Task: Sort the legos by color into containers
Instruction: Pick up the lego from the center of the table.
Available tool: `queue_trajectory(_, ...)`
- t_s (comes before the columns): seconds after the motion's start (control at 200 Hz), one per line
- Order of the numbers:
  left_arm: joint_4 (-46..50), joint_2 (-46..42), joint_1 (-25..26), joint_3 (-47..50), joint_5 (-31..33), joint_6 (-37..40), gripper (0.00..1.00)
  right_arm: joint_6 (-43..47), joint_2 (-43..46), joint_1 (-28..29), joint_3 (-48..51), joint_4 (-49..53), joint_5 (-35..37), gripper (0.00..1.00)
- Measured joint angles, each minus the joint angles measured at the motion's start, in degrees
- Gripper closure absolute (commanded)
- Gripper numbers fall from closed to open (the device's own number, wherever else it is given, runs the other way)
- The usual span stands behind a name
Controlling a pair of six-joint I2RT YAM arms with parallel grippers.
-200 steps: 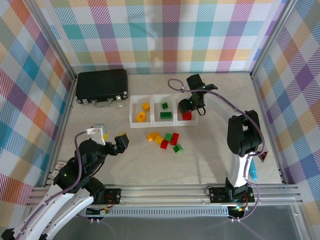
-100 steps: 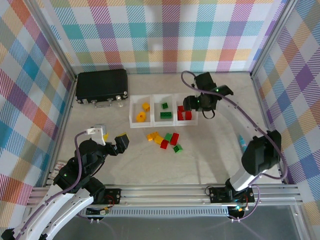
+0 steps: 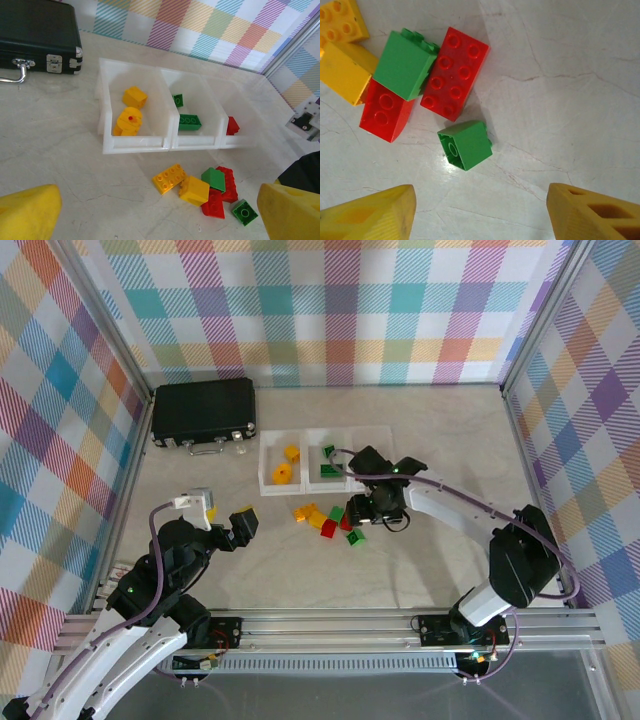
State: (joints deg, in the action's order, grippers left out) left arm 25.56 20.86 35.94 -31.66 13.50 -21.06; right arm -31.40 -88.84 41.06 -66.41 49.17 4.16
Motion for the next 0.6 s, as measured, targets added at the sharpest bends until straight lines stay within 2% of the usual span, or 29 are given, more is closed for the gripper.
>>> queue_trajectory(0.18,0.3,-0.1,0.0,0.0,0.0,-0.4,0.0,-12.5,-0.1,2.1,4.3,-1.7,1.1,0.26)
queue_trajectory(0.435,0.4,-1.3,0.0,0.0,0.0,-0.6,0.0,-34.6,0.6,10.1,10.3,-7.5,5.4,0.22)
queue_trajectory(0.6,1.5,-2.4,0.0,0.0,0.0,-0.6,0.0,-43.1,1.8,10.6,11.6,-10.7,9.0,0.22)
